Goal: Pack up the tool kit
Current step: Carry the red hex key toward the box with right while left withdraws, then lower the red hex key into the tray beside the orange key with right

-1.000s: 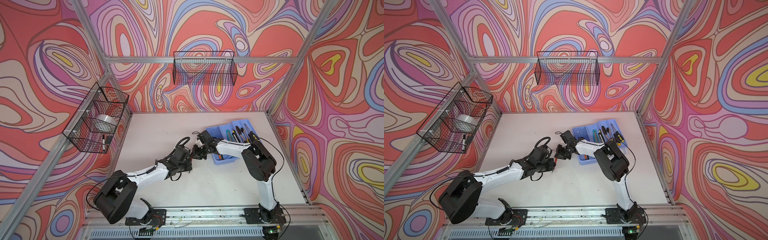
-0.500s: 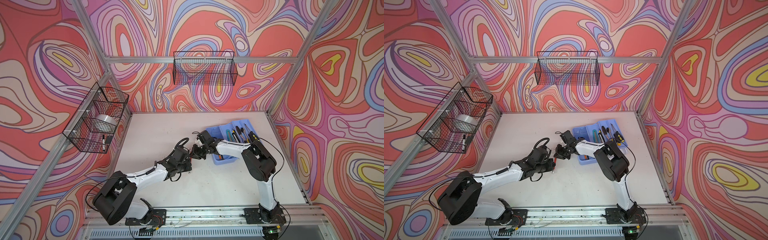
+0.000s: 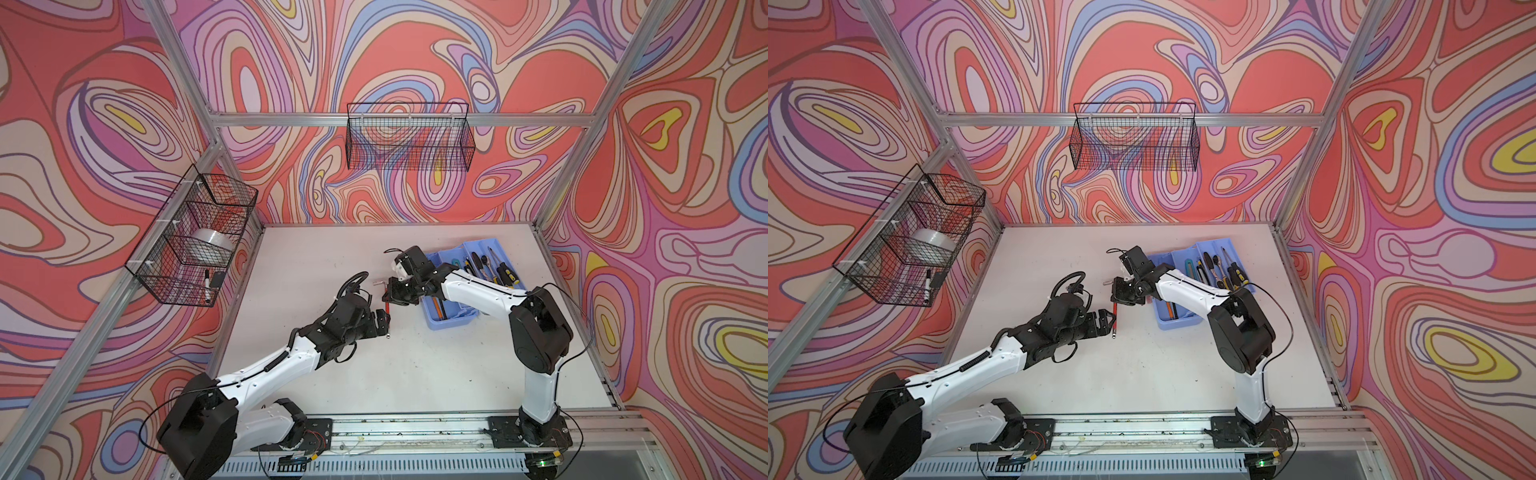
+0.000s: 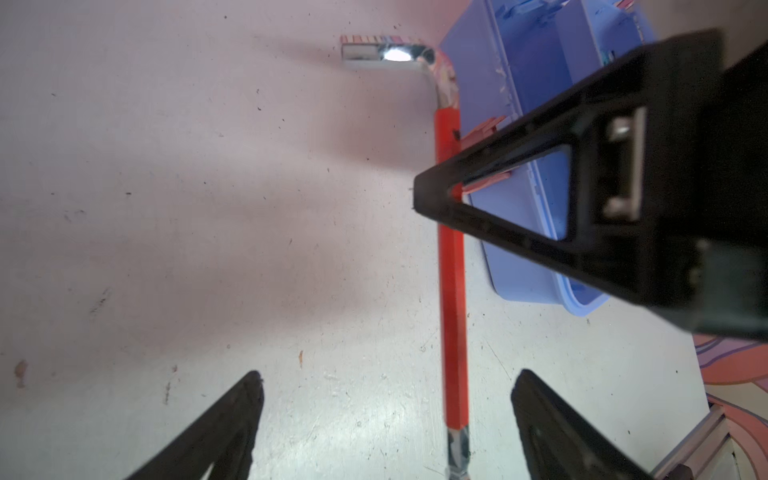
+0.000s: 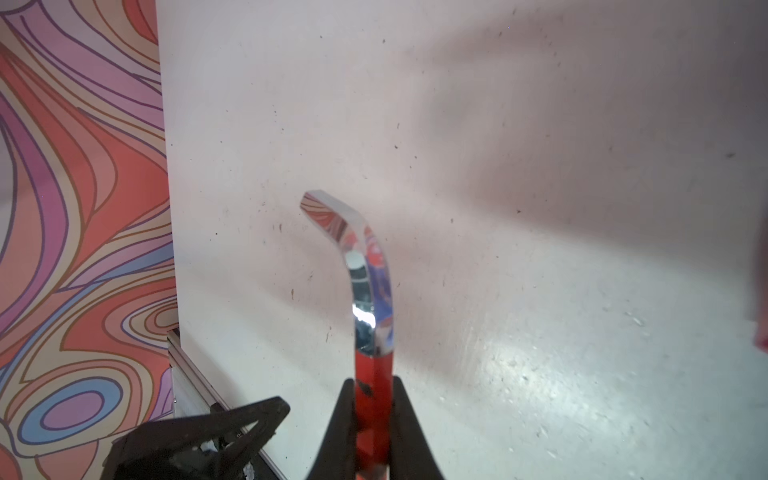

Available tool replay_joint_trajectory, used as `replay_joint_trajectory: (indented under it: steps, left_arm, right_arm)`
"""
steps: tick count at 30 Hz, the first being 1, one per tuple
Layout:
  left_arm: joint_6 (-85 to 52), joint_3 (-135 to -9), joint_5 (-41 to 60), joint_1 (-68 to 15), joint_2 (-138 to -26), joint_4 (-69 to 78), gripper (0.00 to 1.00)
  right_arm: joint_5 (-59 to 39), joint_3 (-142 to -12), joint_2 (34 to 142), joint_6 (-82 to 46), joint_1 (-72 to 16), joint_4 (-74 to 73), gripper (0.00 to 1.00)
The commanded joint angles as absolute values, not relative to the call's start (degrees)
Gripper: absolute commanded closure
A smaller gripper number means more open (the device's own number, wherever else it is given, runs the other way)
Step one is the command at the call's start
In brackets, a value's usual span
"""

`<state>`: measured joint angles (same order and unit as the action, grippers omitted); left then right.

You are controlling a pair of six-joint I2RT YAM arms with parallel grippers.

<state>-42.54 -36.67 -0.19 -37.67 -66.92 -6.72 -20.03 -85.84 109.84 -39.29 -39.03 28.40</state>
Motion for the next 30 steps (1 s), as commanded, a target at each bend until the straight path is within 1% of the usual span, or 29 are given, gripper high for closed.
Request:
replay_joint_trajectory:
  steps: [1,9,13,22,30]
  left_arm:
    - [-41.59,-36.35,-3.95,-37.62,-65.39,-10.08,0.00]
    - [-41.68,-36.48,-3.29,-37.60,-67.34,-11.04,0.00]
    - [-41.75,-36.89,-2.85,-37.62,-68.67,-10.59,0.00]
    - [-41.83,-37.11,-2.29,-37.62,-70.31,-10.64,0.00]
    - [-42.08,-36.42,-2.46,-37.61,-70.40,-10.37,0.00]
  right_arm:
    - [-18.01,-88.09,104.99,-34.09,-36.67,32.80,1.00]
    - [-12.66,-91.83,102.10,-23.98,-27.34,42.91,1.00]
    - [-8.87,-93.87,103.70,-18.97,-24.47,46.56,1.00]
    - [-6.22,-94.87,110.49,-13.81,-23.08,49.06,1.00]
    - [-7.99,-93.70,114.86,-13.53,-23.03,44.78,1.00]
